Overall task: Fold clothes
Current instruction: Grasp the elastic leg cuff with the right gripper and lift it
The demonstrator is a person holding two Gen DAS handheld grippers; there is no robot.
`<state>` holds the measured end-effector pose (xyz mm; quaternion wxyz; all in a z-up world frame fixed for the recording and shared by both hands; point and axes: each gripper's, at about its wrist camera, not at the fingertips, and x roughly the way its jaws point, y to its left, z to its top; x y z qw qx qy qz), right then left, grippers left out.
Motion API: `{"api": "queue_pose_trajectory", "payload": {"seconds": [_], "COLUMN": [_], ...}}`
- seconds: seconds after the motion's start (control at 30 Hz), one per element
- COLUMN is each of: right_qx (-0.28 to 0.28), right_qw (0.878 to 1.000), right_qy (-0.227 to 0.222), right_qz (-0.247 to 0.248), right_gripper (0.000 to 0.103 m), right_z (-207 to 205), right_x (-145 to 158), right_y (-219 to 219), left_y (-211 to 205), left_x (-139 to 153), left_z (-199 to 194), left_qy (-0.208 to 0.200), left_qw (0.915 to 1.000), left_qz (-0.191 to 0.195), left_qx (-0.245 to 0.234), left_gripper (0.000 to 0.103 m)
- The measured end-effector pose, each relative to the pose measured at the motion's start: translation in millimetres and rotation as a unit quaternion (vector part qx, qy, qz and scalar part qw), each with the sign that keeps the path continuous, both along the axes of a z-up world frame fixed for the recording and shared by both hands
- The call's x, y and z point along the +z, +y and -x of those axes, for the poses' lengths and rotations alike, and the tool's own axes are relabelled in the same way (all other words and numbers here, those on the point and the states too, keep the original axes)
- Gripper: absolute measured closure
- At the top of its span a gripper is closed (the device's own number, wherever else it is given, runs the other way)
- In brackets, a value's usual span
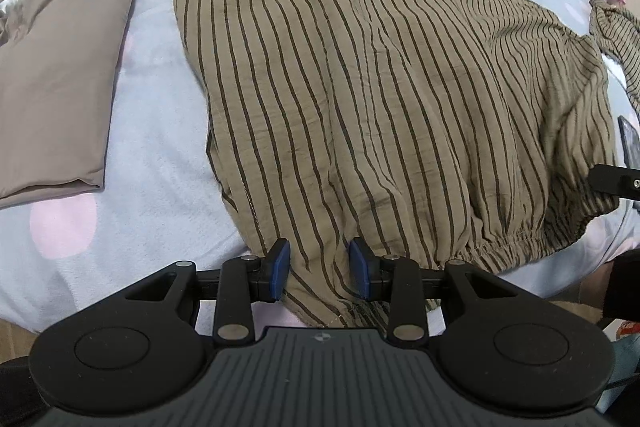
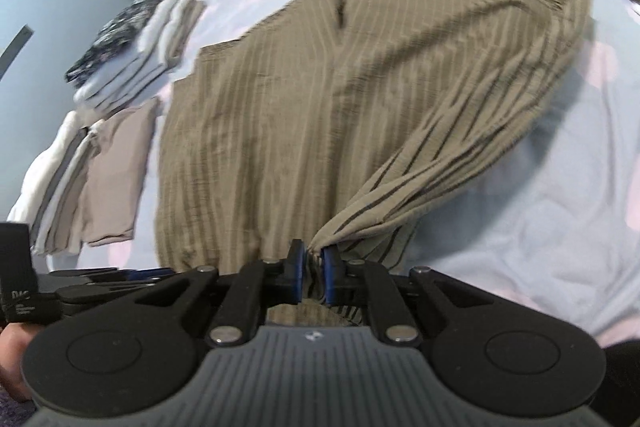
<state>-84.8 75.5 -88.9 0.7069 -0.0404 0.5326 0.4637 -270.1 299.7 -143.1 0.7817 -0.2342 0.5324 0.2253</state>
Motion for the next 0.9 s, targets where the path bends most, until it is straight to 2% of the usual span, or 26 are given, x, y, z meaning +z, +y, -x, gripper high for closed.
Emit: {"api": "queue_pose_trajectory", "payload": {"seconds": [0.27, 0.43, 0.7, 0.9], "right_qx": [0.06, 0.122, 0.202, 0.208], "right_qw": [0.997, 0.989, 0.973, 0.972], "right_qy": [0.042, 0.077, 0.11, 0.106], "right_qz": [-0.028, -0.041, -0.013, 0.025], "right_gripper": [0.092, 0.092, 0.092, 0.092], "right_z": [18, 39, 84, 99], "right_x": [3, 2, -21, -49], "right_y": [31, 56, 98, 112], "left_y": [10, 15, 35, 37], "left_x": [3, 6, 18, 16], "left_z": [10, 16, 34, 38], "left_qy": [-0.014, -0.022, -0.038, -0.038], "left_qw": [0.9997, 0.9992, 0.9969, 0.9965], "left_qz": [0.016, 0.022, 0.013, 0.022], "left_qx": [0.011, 0.022, 0.068, 0.071], "left_gripper": [0.072, 0.072, 0.072, 0.072]}}
